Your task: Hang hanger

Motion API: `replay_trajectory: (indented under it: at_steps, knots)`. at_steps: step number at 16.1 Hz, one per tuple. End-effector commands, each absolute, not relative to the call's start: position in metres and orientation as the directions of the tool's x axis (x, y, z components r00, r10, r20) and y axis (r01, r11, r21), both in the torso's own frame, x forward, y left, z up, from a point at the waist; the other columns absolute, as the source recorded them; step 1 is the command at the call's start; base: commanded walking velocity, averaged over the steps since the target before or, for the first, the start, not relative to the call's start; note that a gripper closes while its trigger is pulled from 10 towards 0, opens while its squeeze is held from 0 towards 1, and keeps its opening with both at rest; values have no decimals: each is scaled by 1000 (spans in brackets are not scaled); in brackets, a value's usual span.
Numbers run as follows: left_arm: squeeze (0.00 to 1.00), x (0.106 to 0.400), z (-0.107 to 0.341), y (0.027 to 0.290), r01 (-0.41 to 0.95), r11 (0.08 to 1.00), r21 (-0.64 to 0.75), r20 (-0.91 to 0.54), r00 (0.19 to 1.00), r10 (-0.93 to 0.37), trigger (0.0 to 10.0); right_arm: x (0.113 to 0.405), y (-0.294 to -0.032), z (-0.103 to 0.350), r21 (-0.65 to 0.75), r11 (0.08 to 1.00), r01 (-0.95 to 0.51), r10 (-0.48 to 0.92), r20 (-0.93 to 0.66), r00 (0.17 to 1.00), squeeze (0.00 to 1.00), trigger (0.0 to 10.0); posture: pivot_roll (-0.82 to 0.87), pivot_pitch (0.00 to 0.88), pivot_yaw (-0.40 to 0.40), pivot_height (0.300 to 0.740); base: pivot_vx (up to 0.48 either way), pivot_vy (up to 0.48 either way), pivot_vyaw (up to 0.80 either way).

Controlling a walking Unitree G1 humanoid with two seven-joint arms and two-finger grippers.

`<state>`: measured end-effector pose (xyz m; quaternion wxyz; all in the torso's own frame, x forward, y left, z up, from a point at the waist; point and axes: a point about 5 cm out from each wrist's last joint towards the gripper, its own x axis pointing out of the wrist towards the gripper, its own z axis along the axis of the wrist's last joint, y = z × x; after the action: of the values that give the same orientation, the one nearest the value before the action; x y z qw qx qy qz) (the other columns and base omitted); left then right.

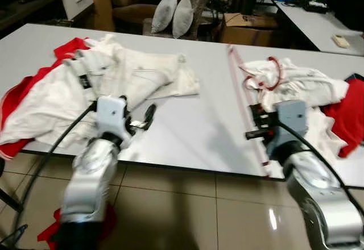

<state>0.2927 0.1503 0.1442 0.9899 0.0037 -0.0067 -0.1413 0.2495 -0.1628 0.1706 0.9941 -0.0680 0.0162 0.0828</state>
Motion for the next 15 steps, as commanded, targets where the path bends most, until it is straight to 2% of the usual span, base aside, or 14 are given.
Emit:
replay_trajectory:
  at_steps: [1,5,8,11,12,15]
  knots:
    - [592,295,153,141,305,952,16,30,952,-305,10000,247,-173,180,-191,975,-111,117,22,993,0,10000,-186,0,-37,740,0,-360,0]
    - [580,289,151,145,297,955,26,19,955,-297,10000,250,-175,184,-165,985,-46,55,55,997,0,10000,-189,0,-35,740,0,-361,0]
    - [580,296,155,136,310,951,13,28,950,-310,10000,246,-170,184,-62,997,-45,50,67,997,0,10000,-205,0,-23,740,0,-355,0]
    - [580,296,158,131,323,946,14,37,945,-324,10000,251,-177,187,-189,981,50,-33,95,995,0,10000,-186,0,-32,740,0,-351,0]
    - [580,295,158,131,320,947,13,38,947,-320,10000,256,-173,186,-151,988,15,0,96,995,0,10000,-165,0,-46,740,0,-352,0]
    - [584,293,159,135,308,951,21,37,950,-309,10000,260,-161,183,-163,987,-6,20,87,996,0,10000,-159,0,-54,740,0,-347,0]
